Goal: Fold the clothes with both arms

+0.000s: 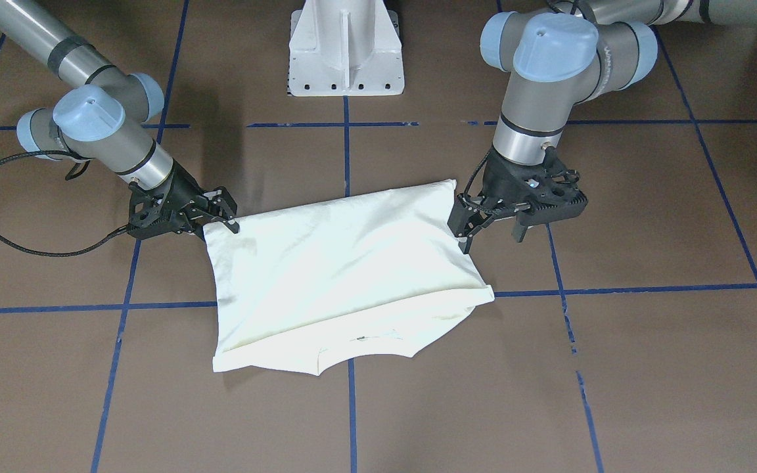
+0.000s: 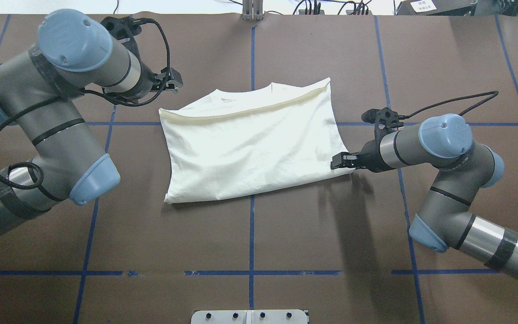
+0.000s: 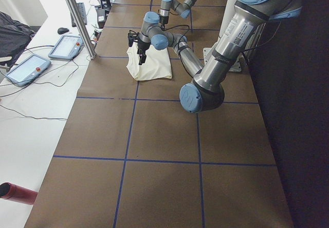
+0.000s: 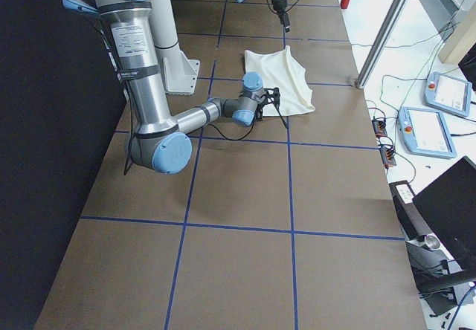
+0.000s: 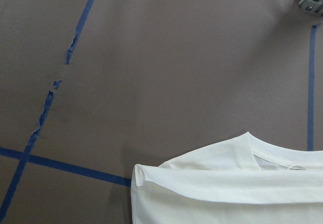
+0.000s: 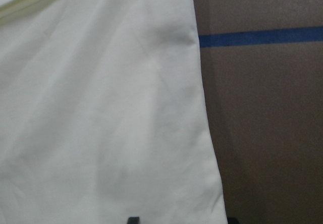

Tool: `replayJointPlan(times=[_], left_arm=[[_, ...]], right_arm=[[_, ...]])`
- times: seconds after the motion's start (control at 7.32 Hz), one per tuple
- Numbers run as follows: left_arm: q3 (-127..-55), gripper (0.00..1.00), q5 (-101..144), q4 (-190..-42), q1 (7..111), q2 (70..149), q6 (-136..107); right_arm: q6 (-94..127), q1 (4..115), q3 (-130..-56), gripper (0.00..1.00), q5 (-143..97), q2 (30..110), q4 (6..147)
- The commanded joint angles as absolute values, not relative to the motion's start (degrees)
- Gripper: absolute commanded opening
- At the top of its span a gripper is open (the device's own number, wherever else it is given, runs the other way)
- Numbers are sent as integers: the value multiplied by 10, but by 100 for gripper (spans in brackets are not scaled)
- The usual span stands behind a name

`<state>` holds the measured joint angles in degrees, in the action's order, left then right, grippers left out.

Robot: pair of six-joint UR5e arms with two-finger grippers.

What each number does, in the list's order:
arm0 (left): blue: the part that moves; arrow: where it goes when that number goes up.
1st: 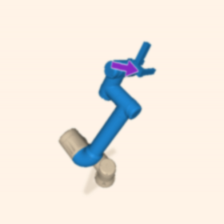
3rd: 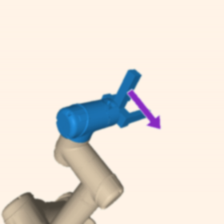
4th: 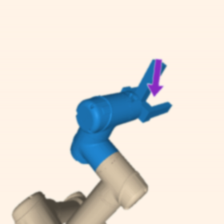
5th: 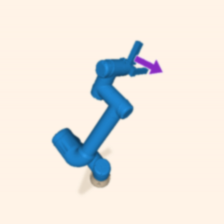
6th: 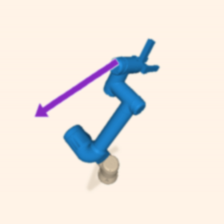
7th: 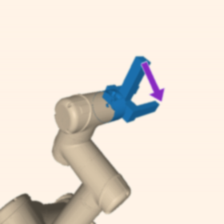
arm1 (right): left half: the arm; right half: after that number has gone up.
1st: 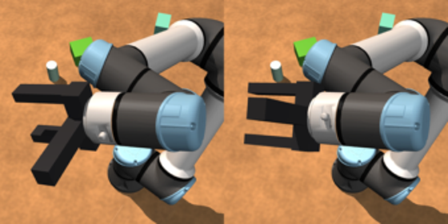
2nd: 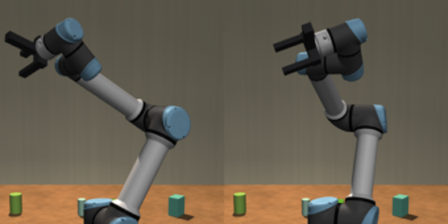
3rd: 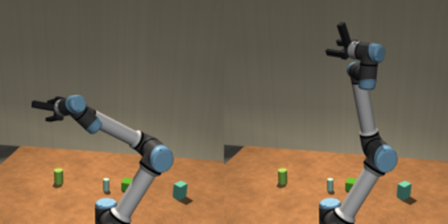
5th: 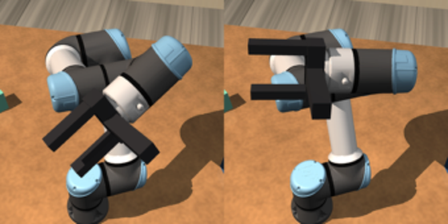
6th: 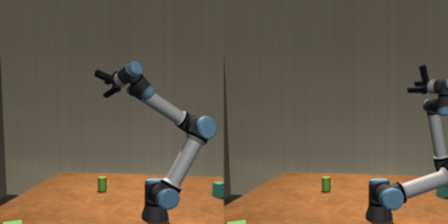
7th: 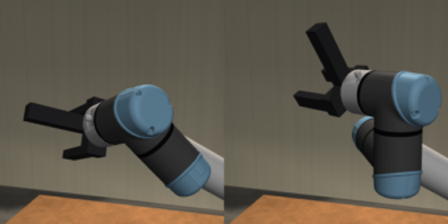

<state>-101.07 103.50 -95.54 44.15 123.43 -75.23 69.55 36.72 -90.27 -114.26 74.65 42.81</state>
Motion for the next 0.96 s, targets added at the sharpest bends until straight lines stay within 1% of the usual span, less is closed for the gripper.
replayJointPlan(times=[0.0, 0.27, 0.55, 0.68, 0.82], left_arm=[[-1019, 100, 1035, -955, 442, 1234, -752], [-1026, 100, 1050, -955, 442, 1233, -756], [-1027, 100, 1050, -956, 442, 1233, -758], [-1027, 100, 1050, -955, 442, 1231, -758], [-1027, 100, 1050, -956, 442, 1230, -758]], right_arm=[[692, 369, -925, 0, -1179, 768, 427], [693, 353, -990, 0, -1179, 829, 425], [699, 312, -1054, 0, -1176, 895, 424], [701, 310, -1057, 0, -1176, 888, 423], [699, 316, -1050, 38, -1166, 870, 428]])
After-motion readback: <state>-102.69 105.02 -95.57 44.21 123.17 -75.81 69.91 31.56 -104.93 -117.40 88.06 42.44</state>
